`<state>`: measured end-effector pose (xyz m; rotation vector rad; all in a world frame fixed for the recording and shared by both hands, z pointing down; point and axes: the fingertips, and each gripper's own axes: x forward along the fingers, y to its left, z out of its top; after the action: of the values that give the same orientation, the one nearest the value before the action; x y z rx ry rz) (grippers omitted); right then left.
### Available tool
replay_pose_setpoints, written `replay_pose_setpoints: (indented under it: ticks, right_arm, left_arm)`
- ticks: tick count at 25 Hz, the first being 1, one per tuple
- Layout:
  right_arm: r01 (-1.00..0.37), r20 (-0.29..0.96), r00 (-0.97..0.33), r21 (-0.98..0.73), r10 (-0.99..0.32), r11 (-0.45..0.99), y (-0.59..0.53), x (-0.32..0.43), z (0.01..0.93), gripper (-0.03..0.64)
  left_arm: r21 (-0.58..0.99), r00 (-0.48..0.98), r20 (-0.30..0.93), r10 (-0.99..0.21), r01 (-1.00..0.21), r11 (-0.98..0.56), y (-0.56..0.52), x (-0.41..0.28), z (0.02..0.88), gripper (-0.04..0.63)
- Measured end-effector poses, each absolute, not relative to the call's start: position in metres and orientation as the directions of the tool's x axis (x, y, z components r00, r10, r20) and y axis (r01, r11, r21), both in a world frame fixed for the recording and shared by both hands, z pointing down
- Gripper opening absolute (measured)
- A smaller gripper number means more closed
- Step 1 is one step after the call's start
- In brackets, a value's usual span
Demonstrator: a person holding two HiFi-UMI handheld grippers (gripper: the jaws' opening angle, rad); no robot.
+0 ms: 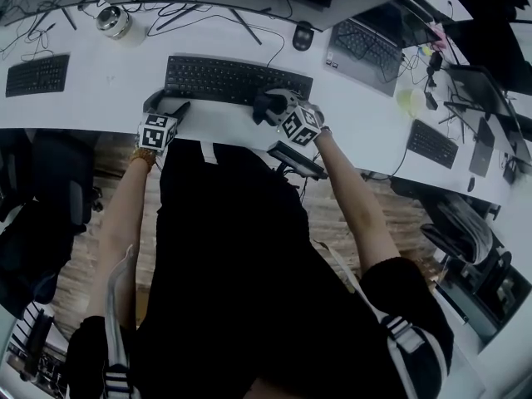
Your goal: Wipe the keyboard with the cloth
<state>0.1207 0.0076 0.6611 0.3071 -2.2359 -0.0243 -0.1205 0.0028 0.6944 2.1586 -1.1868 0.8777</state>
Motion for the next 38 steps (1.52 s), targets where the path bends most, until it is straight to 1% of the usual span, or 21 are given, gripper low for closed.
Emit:
replay_pose_setpoints:
  ticks: [20, 32, 38]
  right_arm:
    - [-0.233, 0.759, -0.6, 0.137, -0.253, 0.963, 0.0061, 0.1174, 0.6615, 0.098]
    - [-0.255, 0.729, -0.616, 0.174, -0.299, 0.951, 0.0047, 0.1152, 0.6602, 0.1]
    - [-0.254, 0.715, -0.611, 0.23, -0.34, 0.939, 0.0055, 0.1134, 0.6598, 0.1]
  left_arm:
    - [0.143, 0.415, 0.74, -0.529, -0.866, -0.479, 0.0027, -0.1209, 0.6938, 0.362]
    - [0.153, 0.42, 0.737, -0.529, -0.867, -0.475, 0.0029, -0.1216, 0.6919, 0.362]
    - [0.165, 0.424, 0.738, -0.525, -0.868, -0.469, 0.0033, -0.1226, 0.6916, 0.362]
